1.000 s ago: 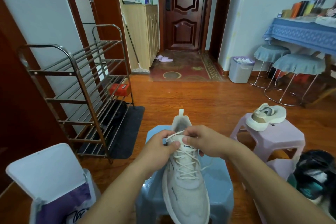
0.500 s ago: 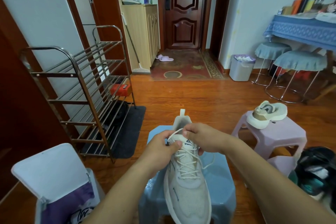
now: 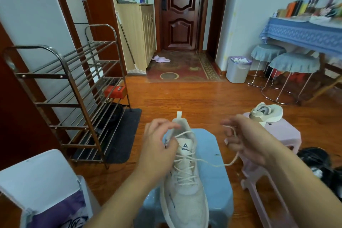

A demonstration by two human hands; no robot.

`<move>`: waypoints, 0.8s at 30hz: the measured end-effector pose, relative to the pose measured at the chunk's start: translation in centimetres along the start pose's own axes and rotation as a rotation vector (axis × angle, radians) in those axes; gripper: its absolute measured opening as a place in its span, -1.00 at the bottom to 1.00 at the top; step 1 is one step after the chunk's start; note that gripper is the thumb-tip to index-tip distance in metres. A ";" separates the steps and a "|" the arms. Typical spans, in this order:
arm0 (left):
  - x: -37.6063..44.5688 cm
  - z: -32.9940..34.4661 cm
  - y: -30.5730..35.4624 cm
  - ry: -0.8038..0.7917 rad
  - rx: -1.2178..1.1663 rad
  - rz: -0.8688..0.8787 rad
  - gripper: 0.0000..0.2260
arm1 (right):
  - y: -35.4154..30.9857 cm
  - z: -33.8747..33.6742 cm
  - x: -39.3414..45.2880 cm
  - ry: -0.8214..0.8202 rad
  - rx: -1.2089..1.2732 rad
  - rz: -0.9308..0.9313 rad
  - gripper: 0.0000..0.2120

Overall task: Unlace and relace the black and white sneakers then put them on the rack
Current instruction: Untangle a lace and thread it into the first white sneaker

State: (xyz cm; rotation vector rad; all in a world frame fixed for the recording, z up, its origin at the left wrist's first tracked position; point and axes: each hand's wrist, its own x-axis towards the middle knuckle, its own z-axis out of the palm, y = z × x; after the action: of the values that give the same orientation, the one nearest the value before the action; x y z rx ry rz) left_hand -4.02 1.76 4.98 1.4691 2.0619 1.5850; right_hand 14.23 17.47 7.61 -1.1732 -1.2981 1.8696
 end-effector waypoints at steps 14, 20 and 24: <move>-0.7 1.4 4.6 -0.109 -0.758 -0.552 -0.82 | 2.1 7.3 -5.6 -0.243 -0.399 -0.314 -0.81; 0.5 -0.7 5.0 0.047 -0.770 -0.459 -0.82 | 1.2 6.7 -5.4 -0.337 -0.376 -0.309 -0.79; 4.2 -7.4 2.5 0.448 -1.089 -0.466 -0.71 | 1.2 3.3 -1.7 0.142 -0.609 -0.309 -0.79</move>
State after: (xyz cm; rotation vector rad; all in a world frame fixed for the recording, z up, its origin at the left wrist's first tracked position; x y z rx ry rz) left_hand -9.30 0.02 11.88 0.2558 1.0940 2.3094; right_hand 12.13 14.20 7.53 -1.2703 -1.9097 1.1772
